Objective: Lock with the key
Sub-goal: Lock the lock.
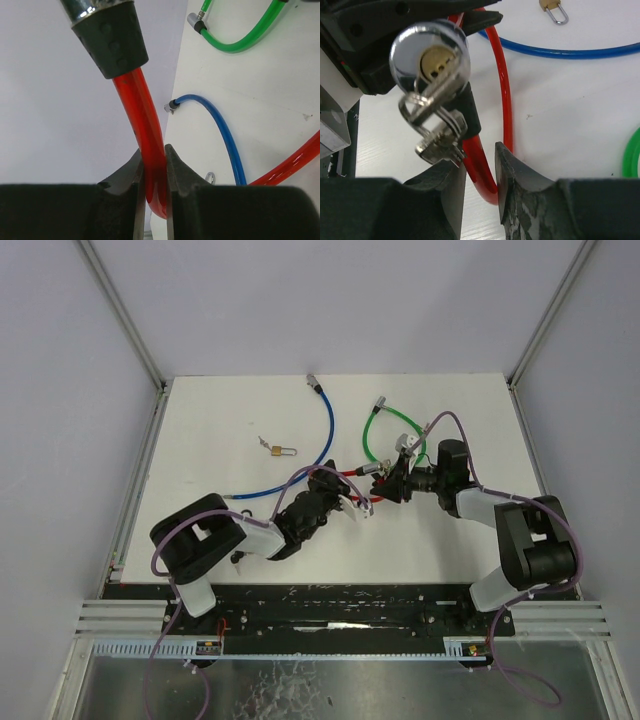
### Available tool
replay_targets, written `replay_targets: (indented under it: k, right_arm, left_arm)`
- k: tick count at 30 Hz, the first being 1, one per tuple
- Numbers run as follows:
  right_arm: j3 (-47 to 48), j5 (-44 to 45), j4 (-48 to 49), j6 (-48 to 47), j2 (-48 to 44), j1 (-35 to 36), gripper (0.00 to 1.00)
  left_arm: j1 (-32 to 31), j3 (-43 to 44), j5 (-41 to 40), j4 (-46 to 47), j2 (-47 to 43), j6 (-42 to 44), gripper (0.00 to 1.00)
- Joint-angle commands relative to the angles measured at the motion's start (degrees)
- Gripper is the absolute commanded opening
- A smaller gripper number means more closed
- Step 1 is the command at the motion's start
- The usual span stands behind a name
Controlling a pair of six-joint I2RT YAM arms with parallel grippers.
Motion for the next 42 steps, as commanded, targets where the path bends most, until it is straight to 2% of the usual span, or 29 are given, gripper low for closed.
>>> replay_targets:
  k: [1, 5, 11, 20, 24, 27, 34, 38, 42]
  right_arm:
    - [1.9, -1.4, -1.8, -3.0, -3.1, -0.3, 0.35]
    - [2.7, -1.3, -6.4, -5.2, -4.3, -0.3, 0.35]
    - [5.0, 0.0, -18.8, -14.3, -5.7, -0.2, 0.38]
    - [10.4, 0.0, -37.1, -29.1, -4.9, -2.1, 0.53]
    - [10.6, 0.1, -40.5, -32.7, -5.0, -4.0, 0.57]
    - [10.8, 2.7, -45.0, -39.4, -5.8, -5.0, 0.58]
    - [10.8, 3.9, -54.2, -50.0, -10.8, -12.1, 0.58]
    - [14.1, 1.4, -60.8, -51.9, -14.9, -16.3, 0.57]
    - [22.1, -4.4, -69.0, -43.9, -17.6, -16.9, 0.57]
  left_arm:
    - [-0.3, -1.7, -0.9, -0.5, 1.2, 2.6, 0.00]
    - [-0.5, -1.7, -1.0, -0.3, 1.2, 2.4, 0.00]
    - [-0.5, -0.9, -1.4, -1.4, 1.3, 1.3, 0.00]
    - [-0.3, 0.2, -2.5, -3.2, 1.4, -0.3, 0.00]
    - [-0.3, 0.8, -3.1, -3.7, 1.8, -0.8, 0.00]
    - [-0.4, 1.1, -3.4, -3.7, 1.9, -1.0, 0.00]
    - [-0.3, 1.1, -3.6, -3.6, 2.2, -0.9, 0.00]
    - [-0.3, 1.2, -3.6, -3.6, 2.4, -0.9, 0.00]
    - [-0.4, 1.2, -3.6, -4.0, 2.2, -0.9, 0.00]
